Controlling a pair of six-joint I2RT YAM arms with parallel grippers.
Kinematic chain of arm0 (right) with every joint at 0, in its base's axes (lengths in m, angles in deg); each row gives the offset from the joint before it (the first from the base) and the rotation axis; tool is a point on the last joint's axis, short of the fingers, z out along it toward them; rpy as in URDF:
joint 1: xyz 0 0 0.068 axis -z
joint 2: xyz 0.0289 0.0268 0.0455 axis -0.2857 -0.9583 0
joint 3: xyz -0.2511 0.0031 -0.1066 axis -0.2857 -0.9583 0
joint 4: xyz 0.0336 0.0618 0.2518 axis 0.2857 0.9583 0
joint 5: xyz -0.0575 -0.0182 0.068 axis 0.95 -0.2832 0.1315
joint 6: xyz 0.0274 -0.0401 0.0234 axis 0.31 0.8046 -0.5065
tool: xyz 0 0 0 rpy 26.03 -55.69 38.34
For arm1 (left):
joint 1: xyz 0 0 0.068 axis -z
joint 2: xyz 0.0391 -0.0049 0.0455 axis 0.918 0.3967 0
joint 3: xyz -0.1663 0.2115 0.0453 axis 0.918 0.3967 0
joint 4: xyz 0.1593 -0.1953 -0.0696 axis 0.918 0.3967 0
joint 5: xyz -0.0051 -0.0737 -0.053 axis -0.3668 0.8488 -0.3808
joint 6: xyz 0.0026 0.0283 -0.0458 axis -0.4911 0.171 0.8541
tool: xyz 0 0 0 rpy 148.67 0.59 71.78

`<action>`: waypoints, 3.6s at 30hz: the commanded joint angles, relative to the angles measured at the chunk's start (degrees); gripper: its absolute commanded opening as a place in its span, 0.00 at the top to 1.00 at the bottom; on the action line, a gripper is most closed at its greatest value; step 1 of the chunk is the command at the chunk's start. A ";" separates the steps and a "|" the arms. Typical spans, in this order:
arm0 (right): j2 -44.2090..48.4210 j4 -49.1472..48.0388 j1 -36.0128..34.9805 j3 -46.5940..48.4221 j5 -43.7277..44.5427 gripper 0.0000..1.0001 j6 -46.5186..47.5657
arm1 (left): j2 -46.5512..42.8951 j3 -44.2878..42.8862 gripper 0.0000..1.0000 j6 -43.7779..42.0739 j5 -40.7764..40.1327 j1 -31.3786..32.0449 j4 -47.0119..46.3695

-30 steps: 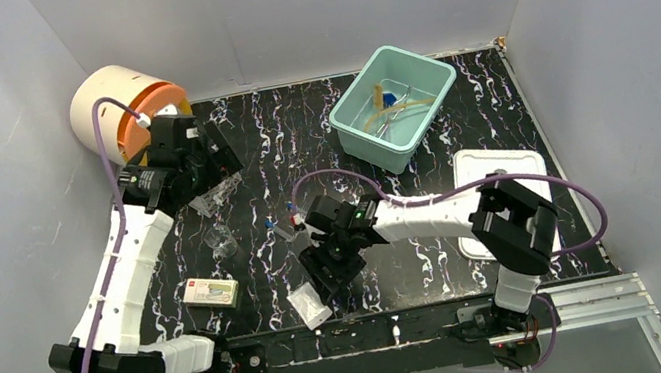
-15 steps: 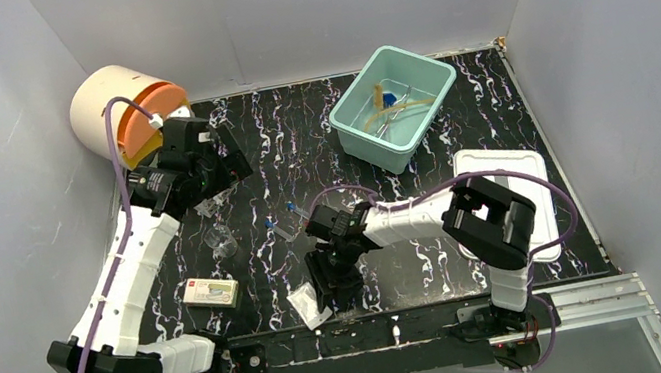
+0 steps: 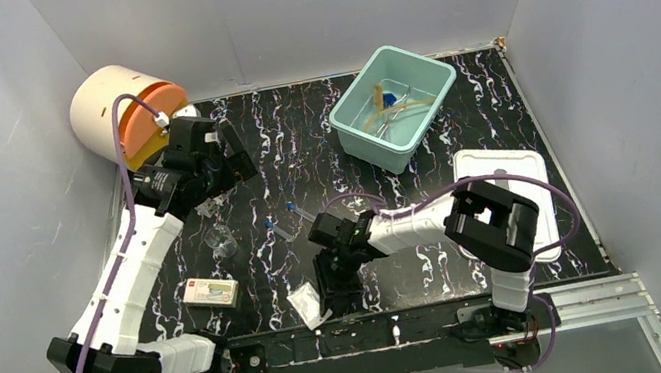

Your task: Organize the chemistry lab equipment

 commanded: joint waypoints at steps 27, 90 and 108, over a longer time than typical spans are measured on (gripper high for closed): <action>18.50 -0.42 11.46 1.20 14.97 1.00 15.00 | -3.99 8.41 0.02 1.29 2.76 1.24 -7.67; -9.53 2.97 46.71 39.35 25.72 1.00 12.44 | -2.59 12.66 0.02 6.48 16.99 0.10 -20.12; 12.60 7.99 32.20 35.53 31.15 0.48 31.52 | -5.29 11.85 0.02 7.14 7.17 0.01 -15.16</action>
